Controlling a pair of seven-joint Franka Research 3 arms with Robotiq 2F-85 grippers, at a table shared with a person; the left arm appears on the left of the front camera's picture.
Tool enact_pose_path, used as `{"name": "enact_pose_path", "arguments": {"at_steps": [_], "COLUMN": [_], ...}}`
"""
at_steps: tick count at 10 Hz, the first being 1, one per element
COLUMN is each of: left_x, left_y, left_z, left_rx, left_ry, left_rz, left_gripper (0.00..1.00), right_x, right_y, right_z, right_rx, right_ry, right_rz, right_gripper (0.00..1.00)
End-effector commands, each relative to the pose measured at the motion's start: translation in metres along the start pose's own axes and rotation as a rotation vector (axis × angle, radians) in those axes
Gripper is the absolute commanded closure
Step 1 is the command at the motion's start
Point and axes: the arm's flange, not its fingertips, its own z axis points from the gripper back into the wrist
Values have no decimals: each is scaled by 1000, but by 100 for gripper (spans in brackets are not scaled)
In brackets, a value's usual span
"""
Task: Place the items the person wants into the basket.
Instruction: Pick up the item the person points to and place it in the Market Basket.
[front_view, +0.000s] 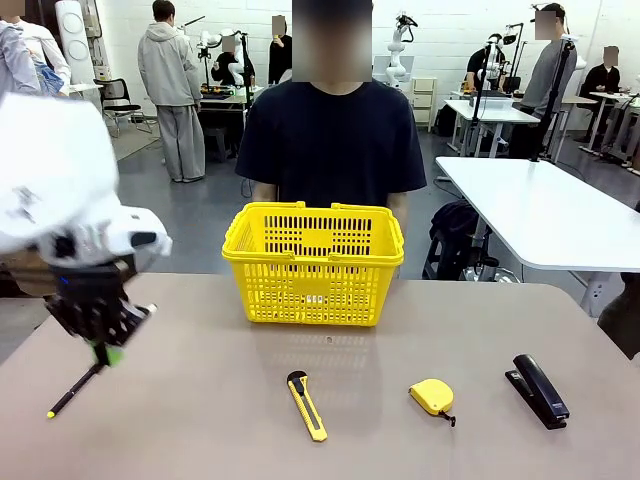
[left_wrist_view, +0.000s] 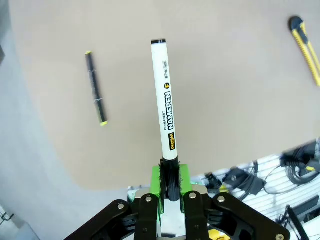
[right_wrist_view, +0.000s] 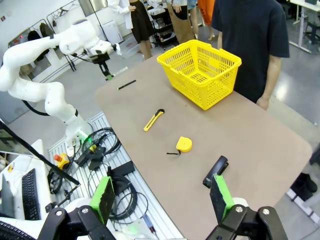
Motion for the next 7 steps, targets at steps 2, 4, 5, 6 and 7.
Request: {"name": "enact_pose_path", "arguments": {"at_steps": [2,4,5,6,7], "left_x": [-16,-19,-19,-19,-19], "left_y": [19,14,14,14,14], "left_z": [45,51,51,51,51], "left_rx": [-5,-3,-3,-3,-3], "left_ry": [-41,-41,-41,-41,-41], "left_rz": [-43,-21,-21,-21,-21], "left_gripper": [100,100,100,100,100], "right_x": [3,3,3,3,3], "right_y": [1,1,1,1,1], "right_z": [1,1,1,1,1], "right_rx": [13,13,13,13,13], "right_ry": [-23,-23,-23,-23,-23], "right_rz": [22,22,22,22,22], "right_gripper": [0,0,0,0,0]}}
